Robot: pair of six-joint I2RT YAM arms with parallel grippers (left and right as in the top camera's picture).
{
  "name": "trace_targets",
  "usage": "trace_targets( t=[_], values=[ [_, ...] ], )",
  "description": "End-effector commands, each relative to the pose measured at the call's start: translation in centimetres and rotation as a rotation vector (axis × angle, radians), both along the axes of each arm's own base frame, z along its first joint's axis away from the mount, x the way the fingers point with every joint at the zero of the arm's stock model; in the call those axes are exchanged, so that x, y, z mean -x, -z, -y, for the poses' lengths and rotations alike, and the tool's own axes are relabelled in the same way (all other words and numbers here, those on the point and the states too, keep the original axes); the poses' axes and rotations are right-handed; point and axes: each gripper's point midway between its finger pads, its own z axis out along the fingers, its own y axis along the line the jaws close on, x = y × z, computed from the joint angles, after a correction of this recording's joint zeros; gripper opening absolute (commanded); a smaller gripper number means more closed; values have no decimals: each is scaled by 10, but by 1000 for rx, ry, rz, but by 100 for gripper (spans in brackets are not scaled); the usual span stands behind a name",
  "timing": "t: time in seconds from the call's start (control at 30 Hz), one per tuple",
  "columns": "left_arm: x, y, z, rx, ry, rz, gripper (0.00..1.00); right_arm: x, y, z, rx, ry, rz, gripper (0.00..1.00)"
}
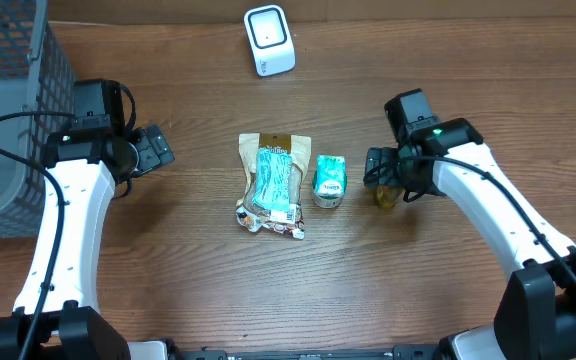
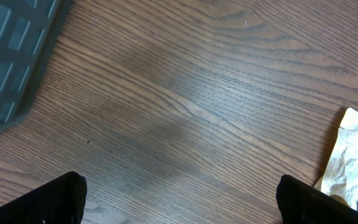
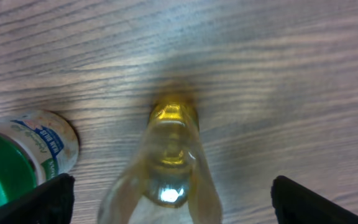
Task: Scan the item barcode
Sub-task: 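Lower the right gripper around the juice bottle and close on it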
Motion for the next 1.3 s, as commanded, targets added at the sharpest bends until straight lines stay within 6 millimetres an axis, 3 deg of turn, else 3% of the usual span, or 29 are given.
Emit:
trace_targets(
  t=[0.0,0.17,0.23,0.53,0.77,1.27],
  values=[
    [-2,-7,-1,-14,11,19,100,-8,-13,-6,-83,18,12,93],
    [-2,-7,-1,-14,11,19,100,-5,-15,-3,-78,24,-6,88],
    [-2,-7,-1,-14,11,19,100,-3,-15,-2,-75,24,-14,100],
    [-2,-7,-1,-14,11,19,100,-11,-16,-4,-84,18,23,100],
    [-2,-7,-1,-14,11,19,100,-8,-15,-4,-81,19,10,74],
    [-2,-7,-1,-14,11,19,100,-2,-14,-2,-74,20,-17,70]
  ],
)
